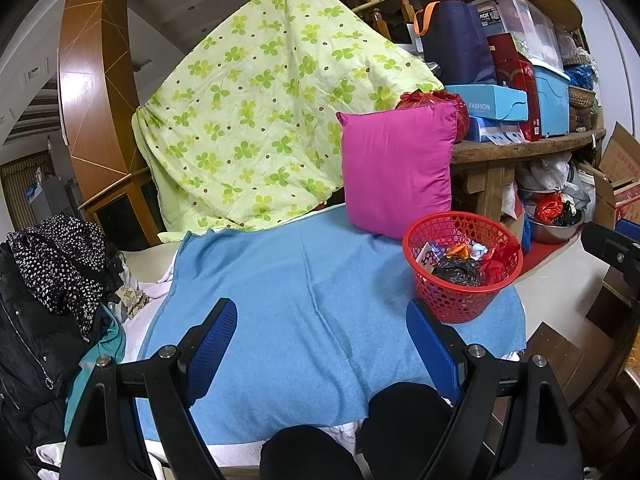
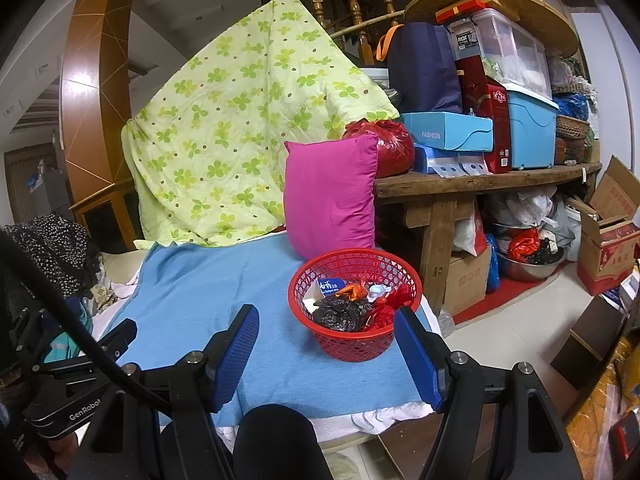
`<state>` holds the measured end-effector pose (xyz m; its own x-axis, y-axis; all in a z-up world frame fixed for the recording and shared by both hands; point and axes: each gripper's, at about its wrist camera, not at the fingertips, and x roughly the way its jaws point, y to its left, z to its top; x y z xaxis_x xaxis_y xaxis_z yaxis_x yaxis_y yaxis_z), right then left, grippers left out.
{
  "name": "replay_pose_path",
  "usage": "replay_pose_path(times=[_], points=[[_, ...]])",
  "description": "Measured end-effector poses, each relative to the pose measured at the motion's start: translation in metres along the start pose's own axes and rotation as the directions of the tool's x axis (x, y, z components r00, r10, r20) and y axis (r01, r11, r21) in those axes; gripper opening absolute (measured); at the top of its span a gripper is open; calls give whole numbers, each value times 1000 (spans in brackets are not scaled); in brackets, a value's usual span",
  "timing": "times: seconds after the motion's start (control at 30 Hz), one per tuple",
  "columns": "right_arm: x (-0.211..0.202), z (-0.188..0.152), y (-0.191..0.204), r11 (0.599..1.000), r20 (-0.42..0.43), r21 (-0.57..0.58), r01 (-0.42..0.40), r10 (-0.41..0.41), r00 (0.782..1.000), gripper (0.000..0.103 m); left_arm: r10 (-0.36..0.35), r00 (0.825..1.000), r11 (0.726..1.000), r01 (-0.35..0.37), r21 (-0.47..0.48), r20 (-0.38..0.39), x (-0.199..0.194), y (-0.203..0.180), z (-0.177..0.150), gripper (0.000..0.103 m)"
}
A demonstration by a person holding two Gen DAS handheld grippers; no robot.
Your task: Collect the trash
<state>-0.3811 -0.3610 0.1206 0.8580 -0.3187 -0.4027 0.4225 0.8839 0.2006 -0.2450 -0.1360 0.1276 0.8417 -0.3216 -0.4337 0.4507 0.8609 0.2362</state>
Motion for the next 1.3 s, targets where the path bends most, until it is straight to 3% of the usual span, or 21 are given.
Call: replay_pose_path(times=[0.47, 0.73, 0.9, 1.17, 1.3], points=[[6, 7, 9, 1000, -1, -5, 7, -7, 1000, 73, -9, 1000, 1000, 9, -7, -7, 3, 2, -5, 87], [17, 16, 4, 1000, 2, -17, 8, -8, 1000, 73, -3, 1000, 1000, 3, -5, -29, 21, -1, 8, 87], [43, 36, -1, 999, 28, -33, 32, -31, 999, 73, 0, 999, 1000, 0, -5, -36, 43, -2, 28, 87], [100, 53, -14, 997, -17, 15, 75, -75, 997, 73, -44, 998, 999, 43, -23, -53, 93, -1, 53, 87], [130, 52, 4, 1000, -43, -1, 1, -1, 999, 73, -97, 991, 988, 85, -127, -89, 130, 38, 46, 87]])
